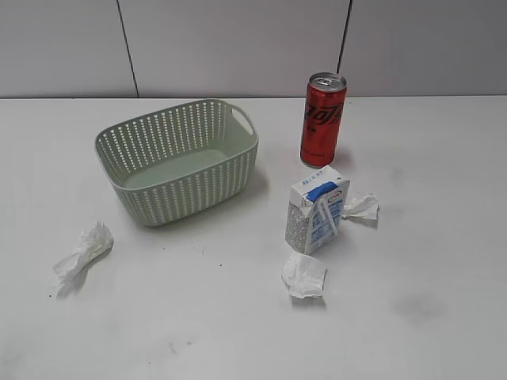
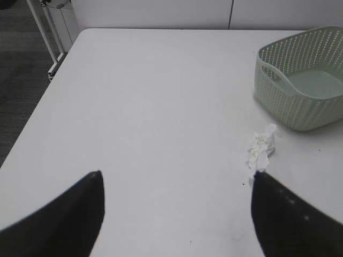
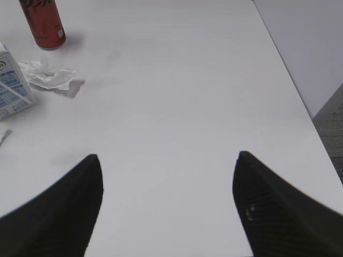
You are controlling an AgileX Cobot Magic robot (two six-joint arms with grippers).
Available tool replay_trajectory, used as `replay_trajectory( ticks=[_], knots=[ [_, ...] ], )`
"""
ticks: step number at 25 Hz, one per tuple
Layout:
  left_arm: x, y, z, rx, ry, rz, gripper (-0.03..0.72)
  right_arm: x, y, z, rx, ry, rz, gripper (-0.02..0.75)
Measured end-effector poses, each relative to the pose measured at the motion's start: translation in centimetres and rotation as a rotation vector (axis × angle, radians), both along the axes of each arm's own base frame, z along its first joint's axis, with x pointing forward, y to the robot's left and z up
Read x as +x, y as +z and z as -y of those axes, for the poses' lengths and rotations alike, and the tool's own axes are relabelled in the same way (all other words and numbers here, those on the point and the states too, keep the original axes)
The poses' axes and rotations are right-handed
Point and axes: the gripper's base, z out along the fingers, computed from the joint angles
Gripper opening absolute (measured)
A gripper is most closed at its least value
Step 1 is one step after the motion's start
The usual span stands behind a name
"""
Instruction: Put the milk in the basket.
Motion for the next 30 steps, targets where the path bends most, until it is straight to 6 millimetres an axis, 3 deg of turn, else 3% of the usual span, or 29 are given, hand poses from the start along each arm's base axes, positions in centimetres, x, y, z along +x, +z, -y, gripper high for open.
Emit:
replay_trajectory(
  ticks=[14,17,20,24,30],
  knots=[
    [0.2,0.0,0.0,0.0,0.0,-0.01,0.612,0.0,0.0,0.0,0.001,0.0,0.0,0.586],
    [1.1,1.1,0.0,-0.006,0.0,-0.01,0.608,0.0,0.0,0.0,0.001,0.0,0.0,0.586],
    [2.8,3.6,-0.1,-0.012,0.009,0.046,0.607,0.0,0.0,0.0,0.001,0.0,0.0,0.586],
    [6.8,5.7,0.0,-0.035,-0.012,0.071,0.605,0.0,0.0,0.0,0.001,0.0,0.0,0.586],
    [14.8,6.8,2.0,-0.099,-0.161,-0.106,0.6,0.0,0.0,0.0,0.0,0.0,0.0,0.586]
  ],
)
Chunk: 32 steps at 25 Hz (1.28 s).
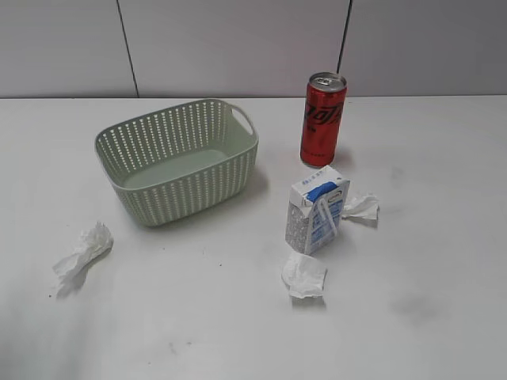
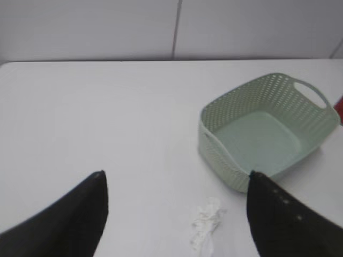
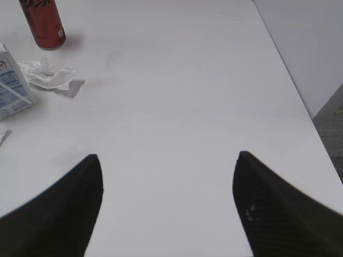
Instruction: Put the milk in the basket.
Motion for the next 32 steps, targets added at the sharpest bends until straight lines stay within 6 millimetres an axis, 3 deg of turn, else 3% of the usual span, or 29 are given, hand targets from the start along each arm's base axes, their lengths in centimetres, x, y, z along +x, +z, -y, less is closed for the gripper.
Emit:
replay_trajectory(
  ticks=[5,11,17,22,27,32],
  knots=[
    [6.7,1.5,4.4,0.027,-0.217,-0.049,0.594,0.0,0.0,0.0,0.001,0.0,0.0,0.586],
    [12.3,0.7,13.9,0.115,-0.489,-0.103,0.594,0.0,0.0,0.0,0.001,0.0,0.0,0.586],
    [13.8,-2.9,23.6,0.258,-0.74,-0.246,0.596,0.0,0.0,0.0,0.001,0.0,0.0,0.587],
    [14.1,-6.5,29.4,0.348,-0.869,-0.372,0.664,0.0,0.0,0.0,0.001,0.0,0.0,0.587],
    [14.3,-9.4,32.6,0.382,-0.918,-0.416,0.664,0.0,0.0,0.0,0.001,0.0,0.0,0.587],
    [15.0,-12.3,33.4,0.4,-0.915,-0.452,0.664,0.0,0.0,0.0,0.0,0.0,0.0,0.585]
  ],
)
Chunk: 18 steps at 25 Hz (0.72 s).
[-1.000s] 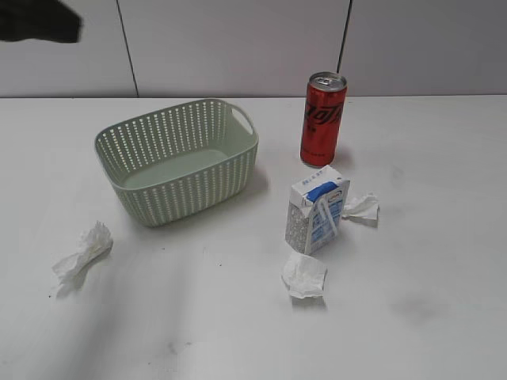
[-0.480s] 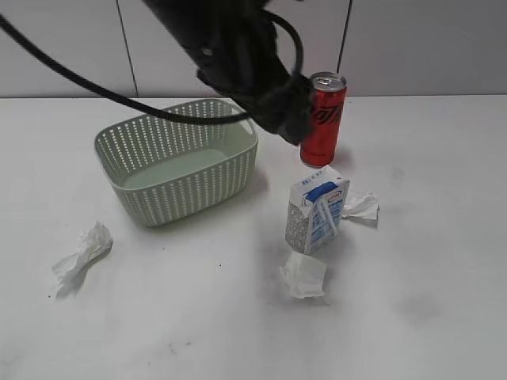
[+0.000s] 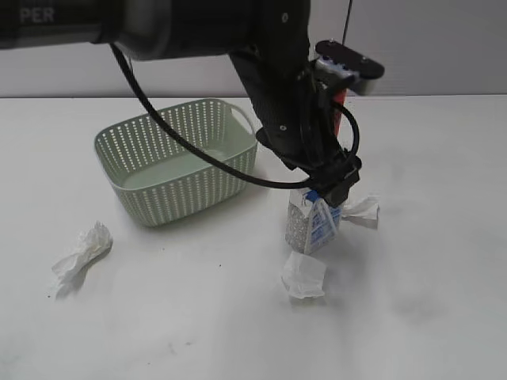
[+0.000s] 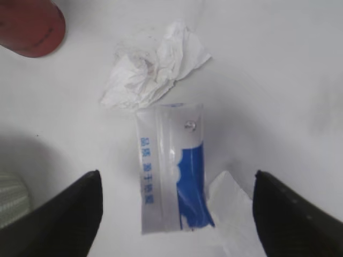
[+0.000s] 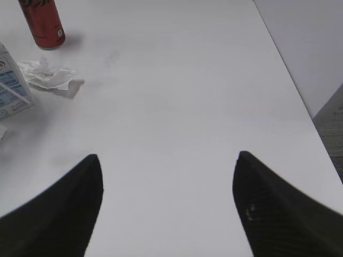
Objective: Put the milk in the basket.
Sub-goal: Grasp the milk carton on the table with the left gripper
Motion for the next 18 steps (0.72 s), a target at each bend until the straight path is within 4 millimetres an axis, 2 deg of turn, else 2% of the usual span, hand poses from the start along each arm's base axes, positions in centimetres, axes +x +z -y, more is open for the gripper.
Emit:
replay_trajectory(
  ticks=[12,14,18],
  knots=[
    [1.2,-6.6,1.3,0.048,0.019,-0.043,0.629,0.0,0.0,0.0,0.001,-0.001,0.0,0.587],
    [1.2,-7.4,1.4,0.053,0.022,-0.053,0.582,0.0,0.0,0.0,0.001,-0.001,0.0,0.587],
    [1.3,-7.3,1.5,0.038,0.028,-0.045,0.418,0.0,0.0,0.0,0.001,-0.001,0.0,0.587]
  ],
)
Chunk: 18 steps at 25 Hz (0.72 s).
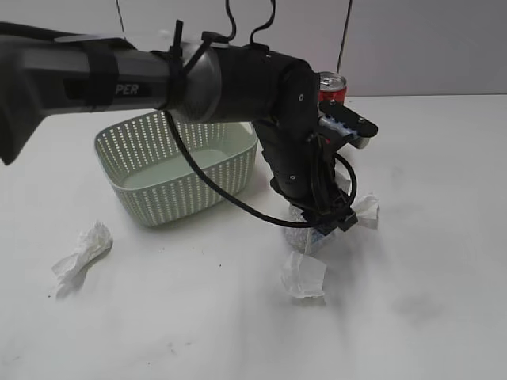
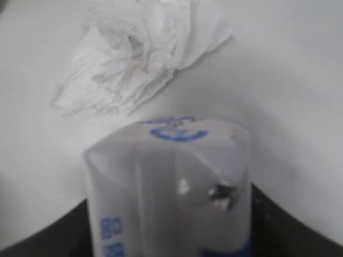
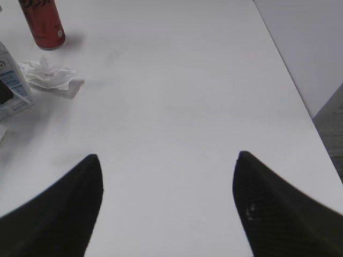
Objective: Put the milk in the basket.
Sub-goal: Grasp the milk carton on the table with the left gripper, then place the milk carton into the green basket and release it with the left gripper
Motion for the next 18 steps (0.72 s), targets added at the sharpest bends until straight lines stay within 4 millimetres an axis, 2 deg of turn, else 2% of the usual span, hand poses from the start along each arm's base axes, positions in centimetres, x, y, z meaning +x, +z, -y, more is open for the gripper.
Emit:
replay_trajectory(
  ticks=[2,5,8,13,15,18],
  knots=[
    [0.0,0.1,0.0,-0.001,-0.002,0.002,0.336,0.0,0.0,0.0,0.0,0.0,0.0,0.587],
    [-0.1,0.3,-0.1,0.01,-0.007,-0.007,0.332,0.0,0.0,0.0,0.0,0.0,0.0,0.587],
    [-0.4,1.9,-0.5,0.02,-0.021,-0.002,0.332,0.0,0.0,0.0,-0.001,0.001,0.0,0.585],
    [-0.1,8.4,-2.6,-0.036,-0.009,0.108,0.332,0.0,0.0,0.0,0.0,0.0,0.0,0.585],
    [0.5,11.4,-4.3,-0.07,0.02,0.162,0.332,0.0,0.0,0.0,0.0,0.0,0.0,0.585],
    [2.0,14.9,-7.7,-0.108,0.097,0.221,0.332,0.0,0.0,0.0,0.0,0.0,0.0,0.585]
  ],
)
